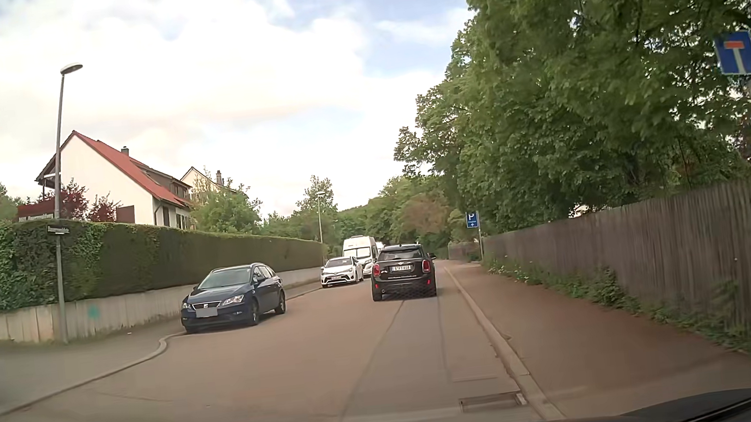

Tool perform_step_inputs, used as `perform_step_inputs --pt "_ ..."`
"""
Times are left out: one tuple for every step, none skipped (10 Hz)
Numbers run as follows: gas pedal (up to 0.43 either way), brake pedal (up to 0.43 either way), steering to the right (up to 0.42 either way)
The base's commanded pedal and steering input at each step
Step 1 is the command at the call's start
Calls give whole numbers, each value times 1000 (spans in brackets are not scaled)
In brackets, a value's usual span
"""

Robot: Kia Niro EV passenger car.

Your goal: Follow the waypoints while adhering to traffic rules and regulations

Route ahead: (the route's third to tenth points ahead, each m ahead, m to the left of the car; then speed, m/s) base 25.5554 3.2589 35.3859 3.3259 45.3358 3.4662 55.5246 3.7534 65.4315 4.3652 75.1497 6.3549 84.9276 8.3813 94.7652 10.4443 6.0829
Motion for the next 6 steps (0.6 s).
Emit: perform_step_inputs --pt "150 0 -1" --pt "150 0 0" --pt "138 0 1" --pt "138 0 1" --pt "130 0 1" --pt "130 0 5"
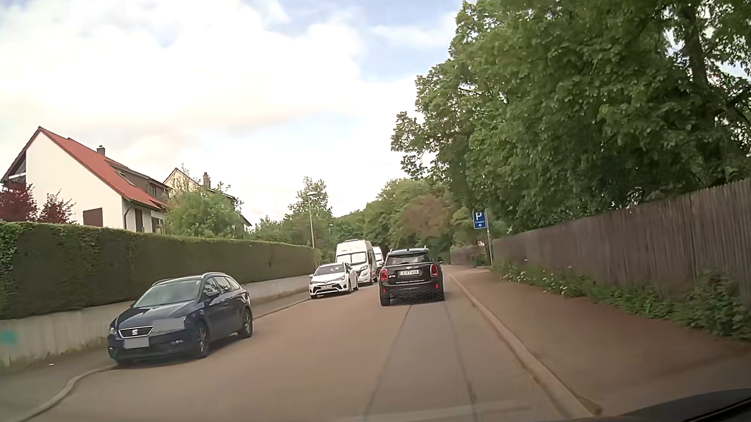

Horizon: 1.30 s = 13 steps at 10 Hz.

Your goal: Follow the waypoints while adhering to traffic rules and regulations

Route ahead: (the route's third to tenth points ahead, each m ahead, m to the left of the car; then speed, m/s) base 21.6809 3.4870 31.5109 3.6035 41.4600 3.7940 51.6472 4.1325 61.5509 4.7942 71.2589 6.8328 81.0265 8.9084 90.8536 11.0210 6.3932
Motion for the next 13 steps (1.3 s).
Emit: perform_step_inputs --pt "130 0 16" --pt "130 0 34" --pt "130 0 49" --pt "130 0 56" --pt "130 0 55" --pt "130 0 42" --pt "130 0 29" --pt "118 0 21" --pt "110 0 20" --pt "79 0 15" --pt "59 0 14" --pt "47 0 11" --pt "28 0 1"
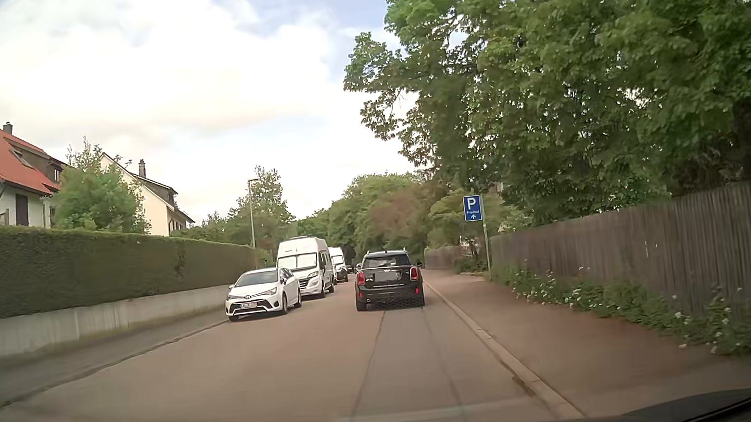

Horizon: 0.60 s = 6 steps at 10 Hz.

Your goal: Follow the waypoints while adhering to traffic rules and regulations

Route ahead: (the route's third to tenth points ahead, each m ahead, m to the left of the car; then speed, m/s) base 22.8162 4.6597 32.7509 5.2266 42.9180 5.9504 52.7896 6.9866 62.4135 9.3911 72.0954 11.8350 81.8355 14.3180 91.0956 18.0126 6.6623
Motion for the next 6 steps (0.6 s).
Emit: perform_step_inputs --pt "20 0 0" --pt "20 0 2" --pt "0 0 2" --pt "0 0 2" --pt "0 0 2" --pt "0 0 2"
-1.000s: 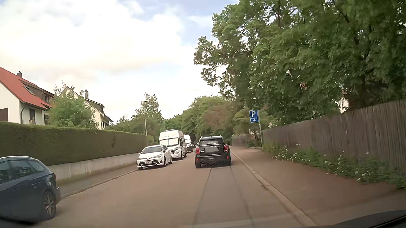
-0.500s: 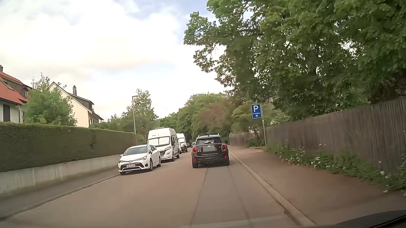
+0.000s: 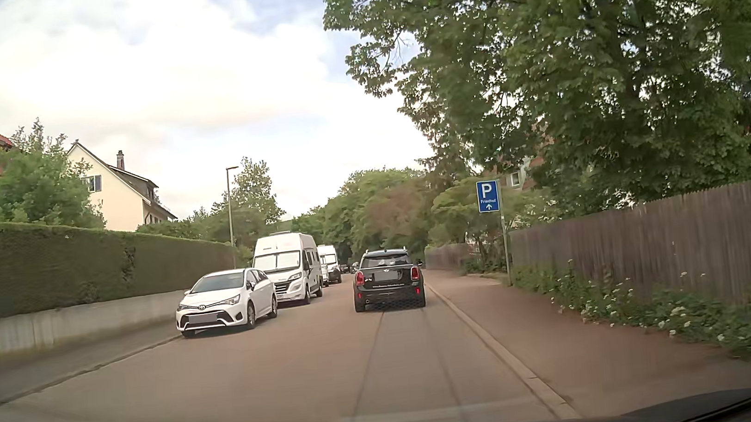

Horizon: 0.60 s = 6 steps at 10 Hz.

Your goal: Follow the waypoints while adhering to traffic rules and regulations

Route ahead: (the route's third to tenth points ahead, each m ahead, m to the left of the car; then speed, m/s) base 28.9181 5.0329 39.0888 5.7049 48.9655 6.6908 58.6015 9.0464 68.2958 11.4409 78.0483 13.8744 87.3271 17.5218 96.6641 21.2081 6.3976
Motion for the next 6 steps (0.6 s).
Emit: perform_step_inputs --pt "0 0 1" --pt "0 0 1" --pt "0 0 0" --pt "0 0 0" --pt "8 0 0" --pt "8 0 1"
